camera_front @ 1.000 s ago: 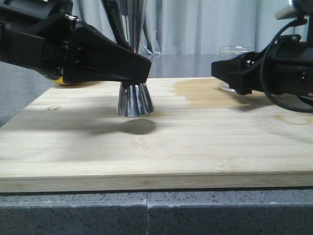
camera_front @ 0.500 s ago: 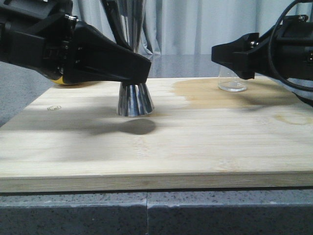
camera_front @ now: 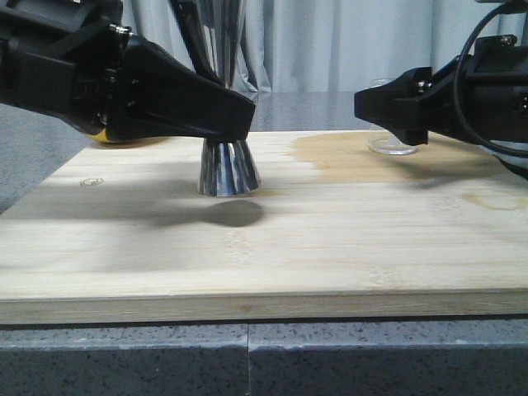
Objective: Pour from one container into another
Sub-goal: 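Open the right gripper and raise it away from the beaker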
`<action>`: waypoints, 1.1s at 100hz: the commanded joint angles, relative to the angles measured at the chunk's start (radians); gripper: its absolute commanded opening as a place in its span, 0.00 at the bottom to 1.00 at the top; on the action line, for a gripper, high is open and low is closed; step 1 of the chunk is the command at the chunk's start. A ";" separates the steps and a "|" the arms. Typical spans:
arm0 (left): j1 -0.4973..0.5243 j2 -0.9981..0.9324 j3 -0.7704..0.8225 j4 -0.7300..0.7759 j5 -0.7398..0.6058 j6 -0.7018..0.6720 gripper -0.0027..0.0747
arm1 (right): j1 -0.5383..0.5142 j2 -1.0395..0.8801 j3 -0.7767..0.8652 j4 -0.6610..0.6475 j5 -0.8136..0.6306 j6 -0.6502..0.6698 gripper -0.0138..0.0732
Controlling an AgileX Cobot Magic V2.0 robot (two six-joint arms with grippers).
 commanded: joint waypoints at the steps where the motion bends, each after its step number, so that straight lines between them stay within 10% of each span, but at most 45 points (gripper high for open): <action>1: -0.008 -0.045 -0.029 -0.048 -0.202 -0.010 0.17 | -0.005 -0.040 -0.016 0.020 -0.071 0.004 0.74; 110: -0.008 -0.045 -0.029 -0.048 -0.202 -0.010 0.17 | -0.007 -0.235 -0.018 0.044 -0.050 -0.006 0.74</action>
